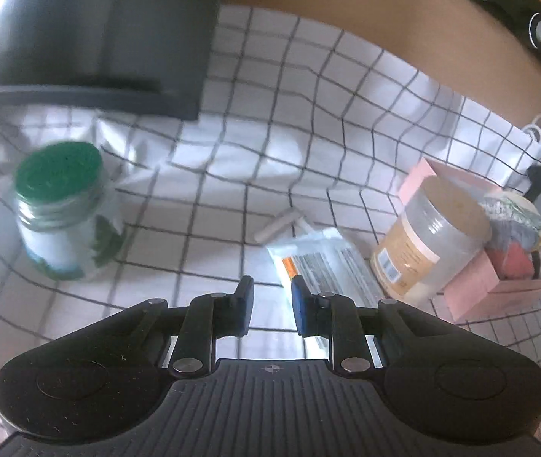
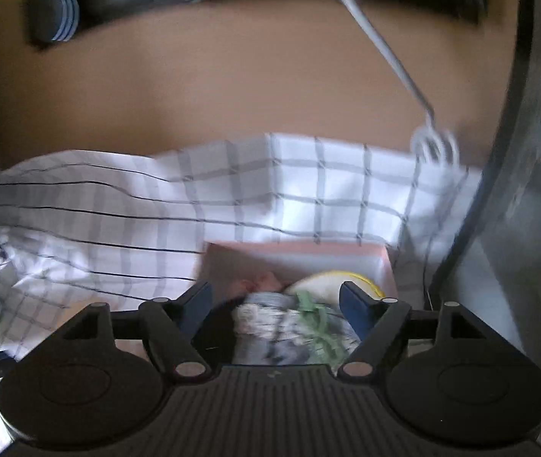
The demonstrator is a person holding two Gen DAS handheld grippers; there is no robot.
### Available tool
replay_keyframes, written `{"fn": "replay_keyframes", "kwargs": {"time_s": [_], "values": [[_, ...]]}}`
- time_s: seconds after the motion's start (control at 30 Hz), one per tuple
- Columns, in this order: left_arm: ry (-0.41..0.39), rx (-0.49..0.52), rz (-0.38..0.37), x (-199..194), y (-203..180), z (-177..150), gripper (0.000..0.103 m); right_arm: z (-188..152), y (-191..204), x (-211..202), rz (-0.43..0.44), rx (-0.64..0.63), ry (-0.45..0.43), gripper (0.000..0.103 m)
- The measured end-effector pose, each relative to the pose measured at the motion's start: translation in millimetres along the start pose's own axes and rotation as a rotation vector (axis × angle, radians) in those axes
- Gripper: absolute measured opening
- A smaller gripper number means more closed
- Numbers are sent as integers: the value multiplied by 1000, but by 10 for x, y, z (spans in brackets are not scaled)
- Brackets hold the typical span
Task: Organize soft objects
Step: 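Carry the bundle and green strap into the pink box and release both, then grasp the clear wipes packet with the left tool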
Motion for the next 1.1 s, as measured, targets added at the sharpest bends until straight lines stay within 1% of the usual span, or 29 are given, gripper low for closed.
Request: {"fn": "replay_keyframes", "kwargs": {"time_s": [0.07, 0.13, 0.23, 0.37, 0.43, 0.53, 0.57, 0.6, 0.77, 0.83, 0.93, 0.97, 1.0, 1.03, 1.1], "values": [[8, -6, -31, 53, -63, -1, 24, -78, 223, -176, 27, -55, -34, 85], [6, 1, -62, 70, -117, -40, 24, -204, 430, -279, 55, -93, -38, 85], [-2, 33, -103, 88, -296, -66, 24, -493, 658, -291, 93, -110, 4, 85], [-34, 141, -108, 119, -636, -115, 24, -948, 756, -187, 79, -75, 84, 85], [-50, 219, -81, 160, -806, -143, 24, -1137, 772, -125, 81, -60, 130, 85], [-60, 321, -3, 234, -962, -208, 24, -1342, 776, -46, 77, -63, 173, 85], [-56, 350, 27, 266, -977, -241, 25, -1384, 778, -32, 76, -73, 180, 85], [-79, 371, 44, 260, -967, -268, 29, -1420, 779, -32, 75, -82, 184, 85], [-113, 441, 118, 175, -842, -315, 30, -1513, 727, 57, 92, -51, 210, 85], [-119, 451, 155, 146, -728, -330, 30, -1531, 710, 105, 102, -36, 213, 85], [-108, 436, 202, 126, -553, -302, 30, -1554, 698, 159, 116, -22, 211, 85], [-96, 431, 217, 139, -513, -291, 28, -1559, 688, 176, 121, -17, 210, 85], [-67, 425, 235, 175, -465, -291, 28, -1565, 680, 188, 124, -13, 208, 85], [-51, 414, 239, 194, -430, -303, 28, -1574, 671, 198, 130, -10, 206, 85], [-56, 380, 206, 174, -382, -312, 28, -1588, 648, 204, 145, -3, 196, 86]]}}
Point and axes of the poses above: each gripper's, at about its wrist camera, not at the fingertips, and x roughly the way its jaws point, y to its left, z to its top, the point moved 4 cm from there along x, roughly the way its jaws point, and after that the axes turned 11 degrees about z, right-handed, at the moved point
